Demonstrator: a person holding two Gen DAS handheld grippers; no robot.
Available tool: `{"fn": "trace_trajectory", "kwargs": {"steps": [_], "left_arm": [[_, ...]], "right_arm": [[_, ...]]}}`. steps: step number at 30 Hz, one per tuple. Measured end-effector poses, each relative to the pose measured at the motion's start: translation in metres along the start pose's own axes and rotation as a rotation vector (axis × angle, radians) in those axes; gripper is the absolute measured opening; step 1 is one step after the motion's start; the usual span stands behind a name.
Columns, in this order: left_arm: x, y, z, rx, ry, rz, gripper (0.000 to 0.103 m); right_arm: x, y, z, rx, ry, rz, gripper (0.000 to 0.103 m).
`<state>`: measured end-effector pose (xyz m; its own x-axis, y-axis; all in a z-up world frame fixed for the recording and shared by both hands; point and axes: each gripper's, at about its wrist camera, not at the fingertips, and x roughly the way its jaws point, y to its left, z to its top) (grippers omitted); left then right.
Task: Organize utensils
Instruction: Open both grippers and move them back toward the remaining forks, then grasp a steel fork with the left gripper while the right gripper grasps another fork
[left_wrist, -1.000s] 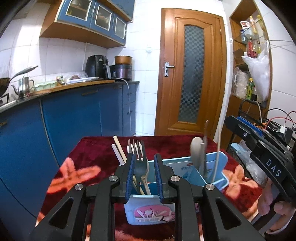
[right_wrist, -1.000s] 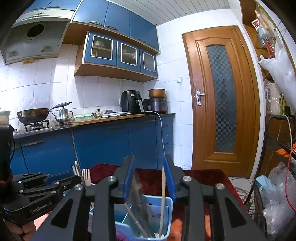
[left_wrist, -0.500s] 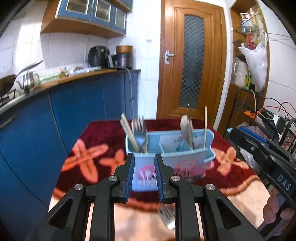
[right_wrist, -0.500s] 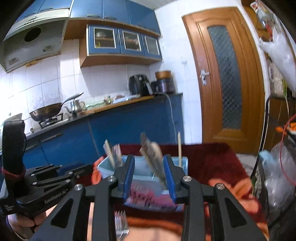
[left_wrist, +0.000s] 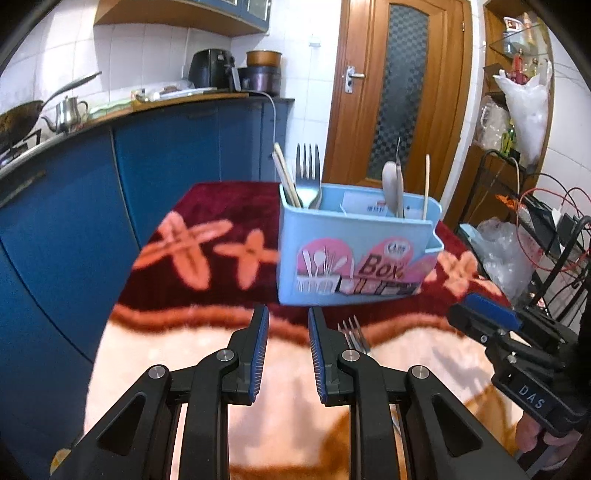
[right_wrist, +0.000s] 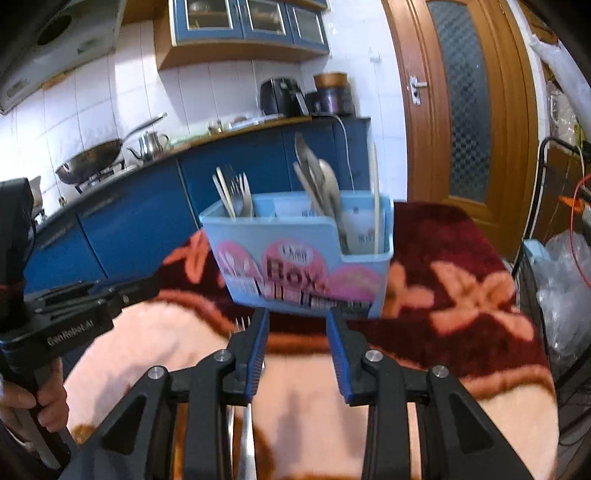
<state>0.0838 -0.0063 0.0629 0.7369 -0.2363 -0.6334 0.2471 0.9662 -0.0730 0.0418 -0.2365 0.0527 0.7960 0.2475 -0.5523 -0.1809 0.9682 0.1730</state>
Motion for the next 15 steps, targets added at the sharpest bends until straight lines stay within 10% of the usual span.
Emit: {"fn": "trace_trajectory", "kwargs": {"steps": [15], "left_arm": [[0.042, -0.032, -0.027, 0.028, 0.160, -0.093, 0.039]], "right_arm": [[0.003, -0.023, -0.033, 0.106, 0.102, -0.010, 0.038]]}}
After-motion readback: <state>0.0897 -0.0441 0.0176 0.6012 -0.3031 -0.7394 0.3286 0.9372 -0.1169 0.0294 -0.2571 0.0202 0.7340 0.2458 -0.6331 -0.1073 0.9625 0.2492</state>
